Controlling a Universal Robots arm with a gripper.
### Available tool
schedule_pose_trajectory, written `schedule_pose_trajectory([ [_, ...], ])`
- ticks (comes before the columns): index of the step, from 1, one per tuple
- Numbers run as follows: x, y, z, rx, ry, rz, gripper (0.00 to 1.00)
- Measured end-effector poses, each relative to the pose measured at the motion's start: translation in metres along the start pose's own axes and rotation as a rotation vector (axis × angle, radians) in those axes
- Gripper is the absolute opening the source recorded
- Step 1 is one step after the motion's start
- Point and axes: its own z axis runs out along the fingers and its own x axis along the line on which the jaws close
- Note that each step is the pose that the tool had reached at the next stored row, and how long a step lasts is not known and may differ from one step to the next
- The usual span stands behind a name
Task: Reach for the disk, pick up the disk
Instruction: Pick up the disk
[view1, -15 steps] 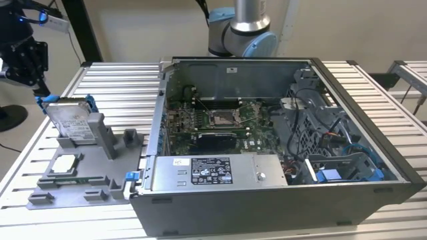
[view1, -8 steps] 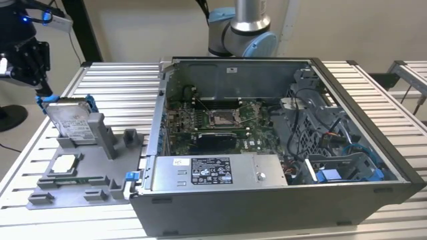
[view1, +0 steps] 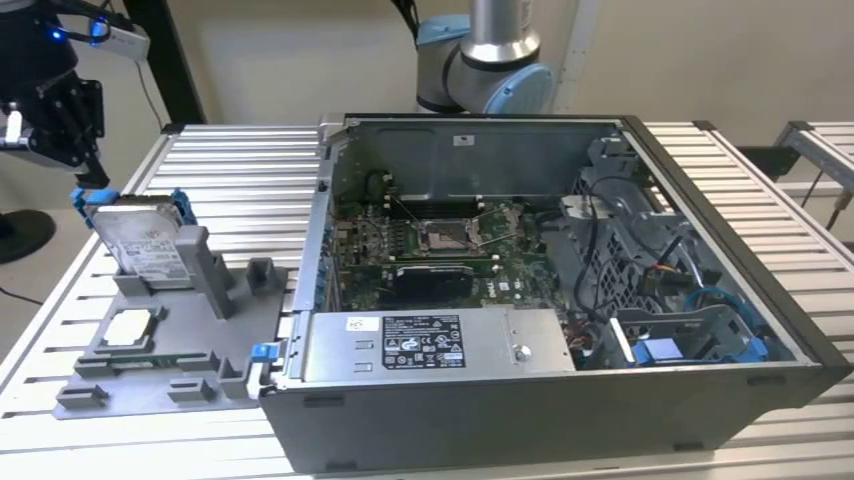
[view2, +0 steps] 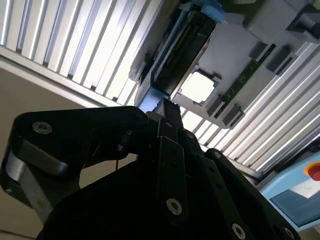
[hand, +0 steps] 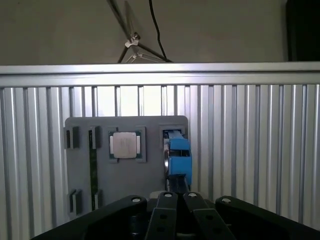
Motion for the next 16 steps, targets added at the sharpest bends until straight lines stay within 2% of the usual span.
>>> schedule_pose_trajectory([
  [5, 0.0014, 0.0041, 0.0001, 0.0030, -0.0005, -0.003, 0.00],
  [12, 0.0014, 0.0041, 0.0002, 0.0032, -0.0005, -0.004, 0.00],
  [13, 0.0014, 0.0041, 0.0001, 0.0031, -0.0005, -0.004, 1.00],
  [16, 0.0014, 0.0041, 0.0001, 0.0032, -0.0005, -0.004, 1.00],
])
